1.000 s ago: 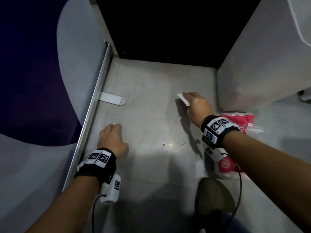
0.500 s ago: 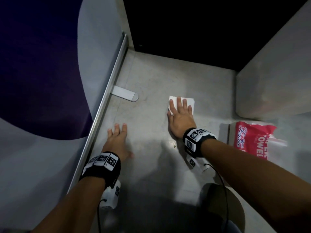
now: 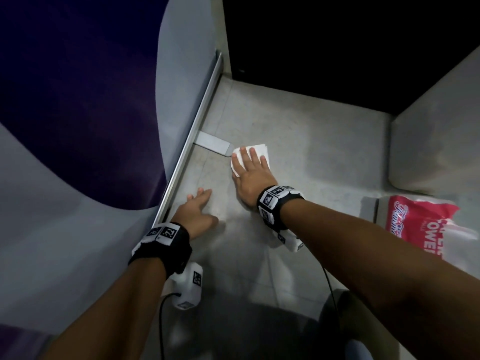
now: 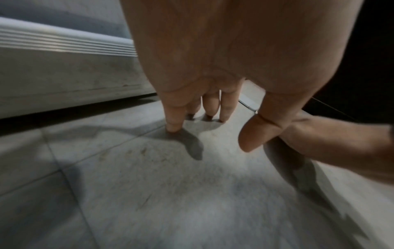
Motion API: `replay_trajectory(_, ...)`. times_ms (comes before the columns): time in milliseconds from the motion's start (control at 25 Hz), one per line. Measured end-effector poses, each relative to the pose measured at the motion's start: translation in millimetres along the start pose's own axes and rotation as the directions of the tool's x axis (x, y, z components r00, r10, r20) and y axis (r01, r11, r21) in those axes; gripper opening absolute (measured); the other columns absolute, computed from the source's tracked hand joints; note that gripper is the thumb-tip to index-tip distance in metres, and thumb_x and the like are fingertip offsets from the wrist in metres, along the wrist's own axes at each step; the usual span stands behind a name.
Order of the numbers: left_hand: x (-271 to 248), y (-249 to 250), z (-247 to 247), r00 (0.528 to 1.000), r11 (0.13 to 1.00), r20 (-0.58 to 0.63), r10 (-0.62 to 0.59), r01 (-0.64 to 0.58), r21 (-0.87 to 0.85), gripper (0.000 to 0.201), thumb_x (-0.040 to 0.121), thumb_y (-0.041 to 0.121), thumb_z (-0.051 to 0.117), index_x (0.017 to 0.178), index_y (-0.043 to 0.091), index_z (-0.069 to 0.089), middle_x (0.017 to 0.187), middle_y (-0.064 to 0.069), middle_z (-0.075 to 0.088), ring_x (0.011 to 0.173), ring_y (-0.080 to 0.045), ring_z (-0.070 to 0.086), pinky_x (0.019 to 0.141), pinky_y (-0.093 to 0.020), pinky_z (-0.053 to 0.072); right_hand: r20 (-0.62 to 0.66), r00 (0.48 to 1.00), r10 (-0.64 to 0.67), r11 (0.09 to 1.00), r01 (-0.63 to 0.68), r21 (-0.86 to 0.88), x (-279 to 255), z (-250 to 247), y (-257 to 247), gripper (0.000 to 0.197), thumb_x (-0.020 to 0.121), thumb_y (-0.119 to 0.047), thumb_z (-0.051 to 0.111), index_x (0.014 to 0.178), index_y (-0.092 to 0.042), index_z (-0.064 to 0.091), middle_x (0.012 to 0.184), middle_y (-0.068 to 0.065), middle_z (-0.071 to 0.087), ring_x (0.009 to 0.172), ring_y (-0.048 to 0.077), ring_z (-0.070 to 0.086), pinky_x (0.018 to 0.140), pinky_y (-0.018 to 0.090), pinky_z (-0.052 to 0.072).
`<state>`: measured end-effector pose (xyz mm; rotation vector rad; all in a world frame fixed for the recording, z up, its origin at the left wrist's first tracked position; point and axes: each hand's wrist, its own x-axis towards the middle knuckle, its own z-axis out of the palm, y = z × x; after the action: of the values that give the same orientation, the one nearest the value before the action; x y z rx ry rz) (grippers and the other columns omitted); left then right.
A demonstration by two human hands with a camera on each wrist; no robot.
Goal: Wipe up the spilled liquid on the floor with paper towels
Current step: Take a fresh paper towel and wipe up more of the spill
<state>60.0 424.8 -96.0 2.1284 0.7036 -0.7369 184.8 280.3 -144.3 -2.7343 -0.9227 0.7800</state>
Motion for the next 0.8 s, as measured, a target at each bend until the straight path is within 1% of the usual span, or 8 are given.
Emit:
replay_trajectory(120,4,-4,-4,0.996,0.984,-0.090,-0.006,-0.010,-0.176,0.076,0.076,0.009,0.065,0.147,0.026,0.045,0.156,0.008,0.036,0.144,-0.014,0.032,0.119,-0.037,0.028,0.033,0.982,-0.186,0.980,0.188,-0.061,-15,11,-15,0.058,0.107,-0.039,0.018,0.160,-0.023,0.000,0.167,0.009,-0.008,0.154,0.029,-0.010,0.124,0.046,-0.007)
replay_trajectory(200,3,-4,-2,0.979,0.970,-0.201,-0.019,-0.031,-0.243,0.059,0.077,0.003,0.062,0.134,0.020,0.060,0.138,0.001,0.058,0.128,-0.018,0.053,0.111,-0.037,0.041,0.079,0.936,-0.343,0.932,0.350,-0.097,-28,23,-19,0.058,0.107,-0.038,0.023,0.161,-0.023,0.008,0.168,0.010,0.000,0.154,0.031,-0.004,0.124,0.049,-0.001)
replay_trajectory(360,1,5,1,0.941,0.990,-0.336,-0.047,-0.002,-0.144,0.035,0.082,0.004,0.052,0.105,0.019,0.074,0.109,0.000,0.071,0.105,-0.021,0.064,0.098,-0.027,0.046,0.131,0.814,-0.566,0.802,0.580,-0.142,-58,31,23,0.058,0.102,-0.041,0.020,0.154,-0.021,0.036,0.162,0.013,0.027,0.150,0.037,0.023,0.122,0.051,0.016)
replay_trajectory(440,1,14,4,0.930,0.994,-0.367,-0.006,-0.035,-0.105,0.030,0.082,0.005,0.053,0.092,0.024,0.074,0.100,0.002,0.073,0.097,-0.019,0.067,0.092,-0.026,0.048,0.140,0.792,-0.594,0.782,0.609,-0.133,-74,27,50,0.062,0.100,-0.043,0.015,0.153,-0.022,0.038,0.162,0.011,0.028,0.150,0.035,0.024,0.122,0.049,0.016)
replay_trajectory(520,2,24,8,0.931,0.995,-0.363,0.035,-0.067,-0.075,0.027,0.083,0.006,0.056,0.089,0.024,0.074,0.095,0.003,0.074,0.093,-0.016,0.067,0.086,-0.022,0.047,0.143,0.823,-0.549,0.817,0.565,-0.116,-91,23,69,0.064,0.099,-0.043,0.012,0.155,-0.024,0.033,0.165,0.009,0.022,0.152,0.033,0.019,0.122,0.046,0.013)
replay_trajectory(600,4,36,15,0.930,0.996,-0.361,0.063,-0.081,-0.035,0.021,0.085,0.010,0.060,0.087,0.024,0.075,0.094,0.002,0.074,0.092,-0.018,0.068,0.084,-0.020,0.046,0.108,0.894,-0.436,0.892,0.445,-0.085,-113,22,89,0.066,0.097,-0.045,0.010,0.157,-0.024,0.029,0.166,0.008,0.019,0.153,0.032,0.015,0.123,0.044,0.009)
replay_trajectory(720,4,56,27,0.930,0.995,-0.355,0.092,-0.100,-0.005,0.021,0.085,0.012,0.059,0.086,0.024,0.076,0.092,0.000,0.075,0.093,-0.021,0.068,0.089,-0.021,0.048,0.035,0.983,-0.179,0.984,0.178,0.028,-148,31,102,0.072,0.093,-0.049,0.006,0.158,-0.024,0.025,0.167,0.007,0.013,0.153,0.032,0.010,0.125,0.045,0.008)
replay_trajectory(800,1,68,34,0.934,0.992,-0.338,0.113,-0.123,-0.008,0.027,0.084,0.008,0.054,0.087,0.023,0.076,0.093,0.000,0.075,0.093,-0.021,0.068,0.093,-0.027,0.051,0.004,1.000,0.006,0.996,-0.007,0.088,-166,36,100,0.066,0.098,-0.046,0.010,0.159,-0.024,0.017,0.168,0.006,0.007,0.154,0.030,0.006,0.125,0.046,0.009)
